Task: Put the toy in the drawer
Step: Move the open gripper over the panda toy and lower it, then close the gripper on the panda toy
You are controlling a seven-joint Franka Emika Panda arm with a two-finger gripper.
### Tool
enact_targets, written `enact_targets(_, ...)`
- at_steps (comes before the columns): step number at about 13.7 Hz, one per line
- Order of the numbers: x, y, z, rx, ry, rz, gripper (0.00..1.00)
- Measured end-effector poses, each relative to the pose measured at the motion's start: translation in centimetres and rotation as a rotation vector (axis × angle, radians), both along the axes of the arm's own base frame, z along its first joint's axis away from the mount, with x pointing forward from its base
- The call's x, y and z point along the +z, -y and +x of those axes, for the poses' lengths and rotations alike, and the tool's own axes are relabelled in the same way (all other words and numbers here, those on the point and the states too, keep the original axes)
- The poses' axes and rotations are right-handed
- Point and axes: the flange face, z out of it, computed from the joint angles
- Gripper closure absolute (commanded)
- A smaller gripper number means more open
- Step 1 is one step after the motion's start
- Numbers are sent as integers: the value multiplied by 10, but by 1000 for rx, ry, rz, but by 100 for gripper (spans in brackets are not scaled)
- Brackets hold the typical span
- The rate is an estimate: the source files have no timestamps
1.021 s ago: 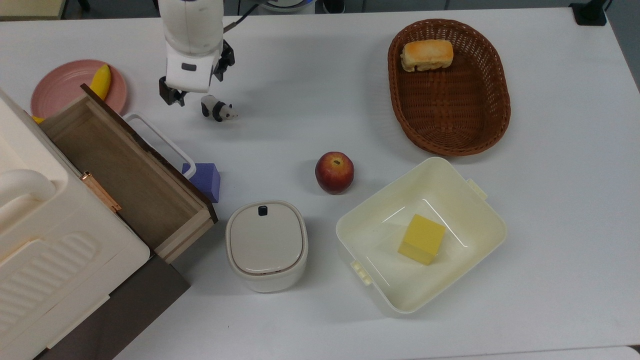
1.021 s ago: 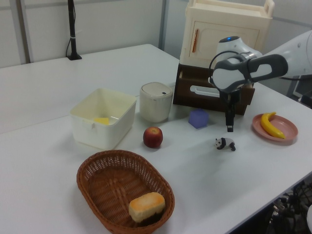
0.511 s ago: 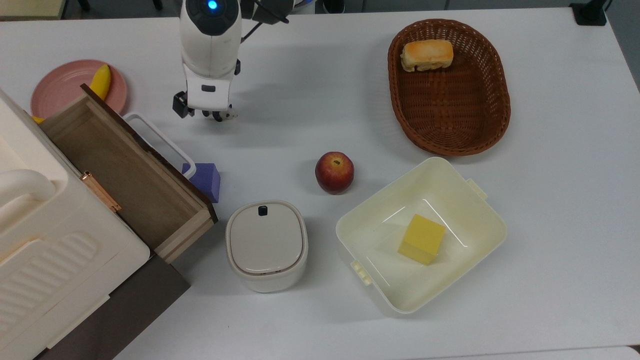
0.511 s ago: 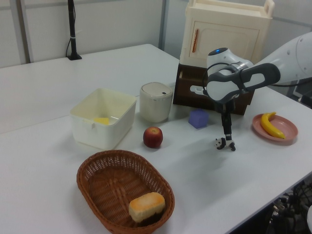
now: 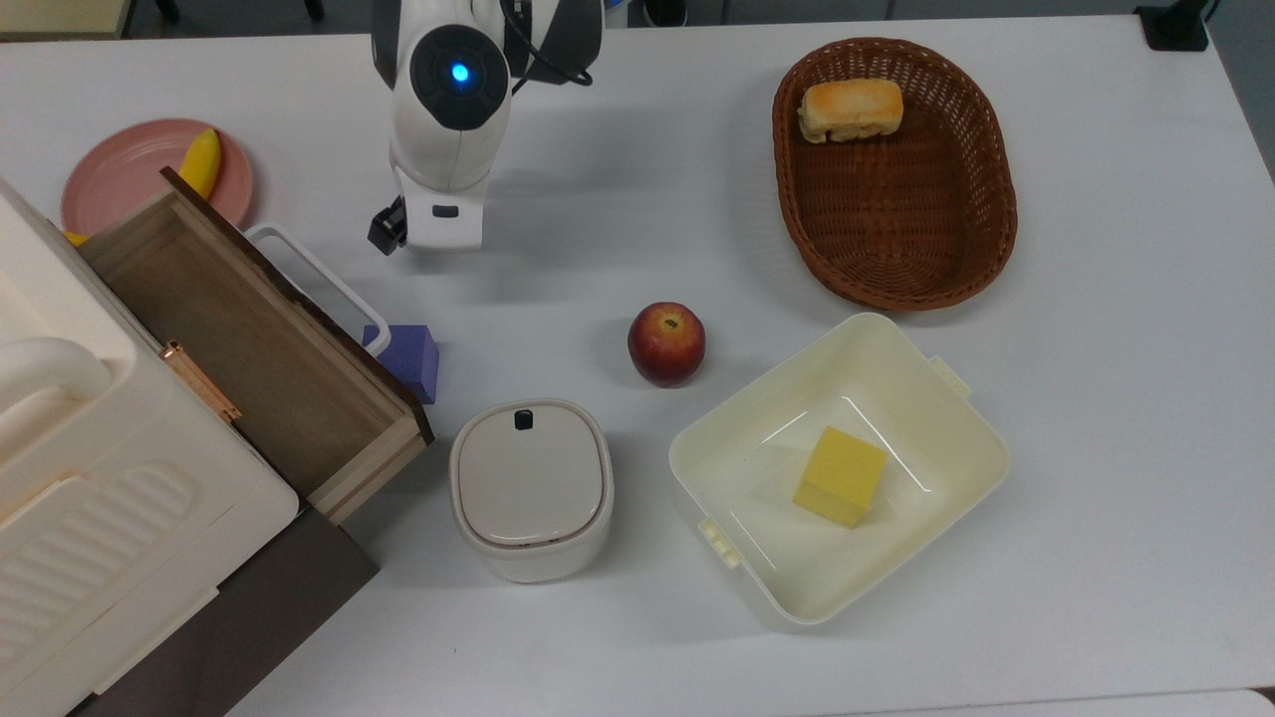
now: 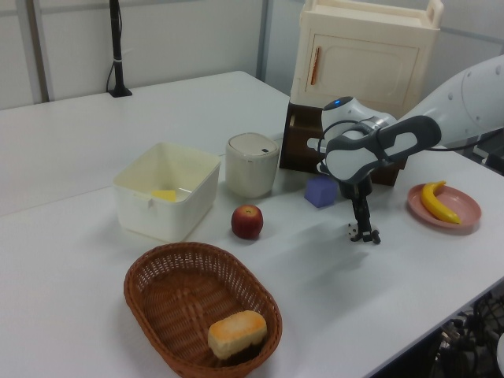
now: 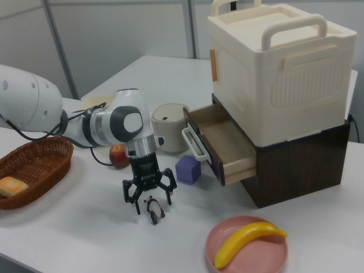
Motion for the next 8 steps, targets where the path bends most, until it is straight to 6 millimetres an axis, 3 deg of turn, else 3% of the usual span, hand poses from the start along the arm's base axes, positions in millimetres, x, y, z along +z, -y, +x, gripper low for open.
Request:
enact_targets(1, -2, 0, 0, 2, -4, -1, 69)
enact_targets(3, -3, 0, 0, 4, -5, -2, 94)
enact_targets(8, -1, 0, 2, 3, 1, -3, 100)
